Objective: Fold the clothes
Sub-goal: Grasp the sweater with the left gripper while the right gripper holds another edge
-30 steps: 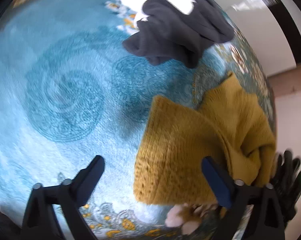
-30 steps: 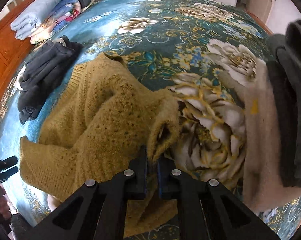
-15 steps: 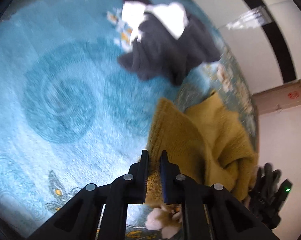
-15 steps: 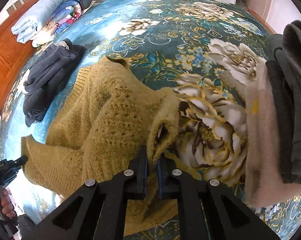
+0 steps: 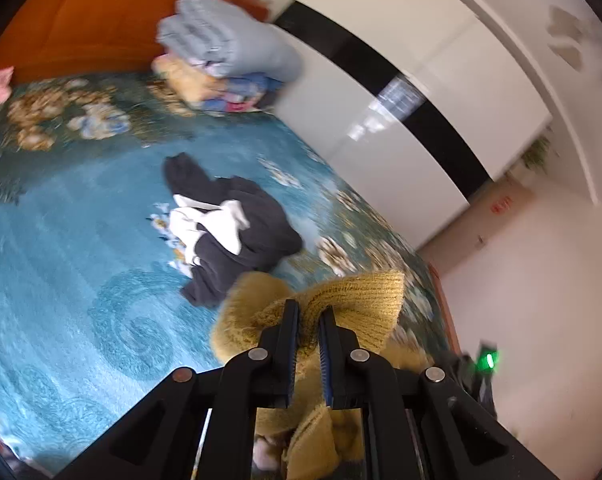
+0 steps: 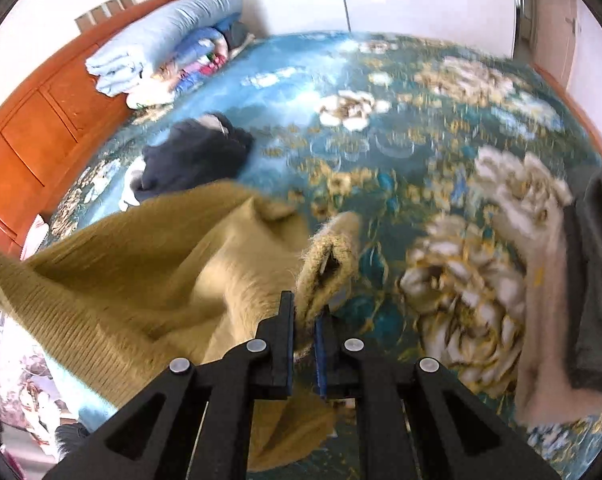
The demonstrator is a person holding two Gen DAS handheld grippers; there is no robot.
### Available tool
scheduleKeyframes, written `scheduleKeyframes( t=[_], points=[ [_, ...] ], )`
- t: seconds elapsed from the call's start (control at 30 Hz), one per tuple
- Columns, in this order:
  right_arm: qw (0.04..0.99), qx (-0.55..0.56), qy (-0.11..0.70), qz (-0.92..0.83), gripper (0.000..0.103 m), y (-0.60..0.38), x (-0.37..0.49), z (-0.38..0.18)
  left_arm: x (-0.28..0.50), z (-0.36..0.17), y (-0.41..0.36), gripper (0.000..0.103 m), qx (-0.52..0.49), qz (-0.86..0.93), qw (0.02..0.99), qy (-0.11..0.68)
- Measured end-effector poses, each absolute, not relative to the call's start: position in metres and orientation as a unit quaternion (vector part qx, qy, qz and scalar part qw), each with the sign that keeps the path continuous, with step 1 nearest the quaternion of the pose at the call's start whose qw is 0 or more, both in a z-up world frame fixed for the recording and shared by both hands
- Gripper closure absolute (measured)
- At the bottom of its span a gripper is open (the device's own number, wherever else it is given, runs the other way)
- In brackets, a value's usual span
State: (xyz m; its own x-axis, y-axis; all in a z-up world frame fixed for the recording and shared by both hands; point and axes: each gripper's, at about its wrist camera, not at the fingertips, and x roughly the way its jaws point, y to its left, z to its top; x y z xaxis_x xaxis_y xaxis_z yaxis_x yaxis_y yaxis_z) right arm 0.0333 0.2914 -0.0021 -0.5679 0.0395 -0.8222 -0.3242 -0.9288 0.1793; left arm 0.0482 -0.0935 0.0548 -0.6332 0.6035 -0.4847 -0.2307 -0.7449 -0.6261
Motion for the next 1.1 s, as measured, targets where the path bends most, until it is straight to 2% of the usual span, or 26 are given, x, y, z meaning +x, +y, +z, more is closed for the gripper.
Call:
scheduleKeyframes(
  t=[0.17,0.27,0.47,0.63,0.7,0.77,0.83,0.9,0.93,0.97,1.03,1.1],
  points=[
    [0.155,-0.416,0.128,0.887,0.095,0.312,0.032,0.027,0.078,0.046,-0.069,0.093,-0.384,0.839,0.316,-0.220],
    [0.164,-0.420,0.135,0.883,0.100,0.326,0.027,0.025,0.082,0.027,-0.043,0.093,-0.422,0.826,0.330,-0.179],
    [0.180,-0.428,0.147,0.873,0.099,0.352,0.017,0.019,0.073,-0.022,-0.015,0.092,-0.505,0.789,0.310,-0.163],
    [0.135,-0.468,0.168,0.857,0.099,0.329,0.017,-0.022,0.071,-0.071,0.002,0.091,-0.579,0.758,0.269,-0.129],
    [0.124,-0.476,0.169,0.854,0.099,0.323,0.016,-0.031,0.068,-0.075,0.000,0.089,-0.586,0.753,0.266,-0.142],
    [0.118,-0.476,0.170,0.855,0.099,0.321,0.016,-0.033,0.064,-0.068,-0.004,0.084,-0.577,0.757,0.266,-0.153],
    [0.116,-0.476,0.175,0.854,0.099,0.323,0.017,-0.033,0.061,-0.056,-0.009,0.062,-0.564,0.765,0.267,-0.162],
    [0.113,-0.473,0.193,0.852,0.098,0.329,0.021,-0.031,0.057,-0.046,-0.017,0.045,-0.549,0.769,0.274,-0.181],
    [0.110,-0.473,0.201,0.851,0.093,0.331,0.023,-0.030,0.053,-0.042,-0.022,0.039,-0.542,0.770,0.277,-0.191],
    [0.108,-0.472,0.208,0.850,0.088,0.333,0.025,-0.030,0.047,-0.039,-0.028,0.039,-0.536,0.771,0.278,-0.201],
    [0.095,-0.475,0.224,0.846,0.059,0.336,0.029,-0.030,0.038,-0.036,-0.040,0.038,-0.530,0.774,0.272,-0.215],
    [0.072,-0.480,0.236,0.842,0.054,0.333,0.038,-0.032,0.029,-0.037,-0.053,0.037,-0.530,0.778,0.252,-0.223]
  ],
)
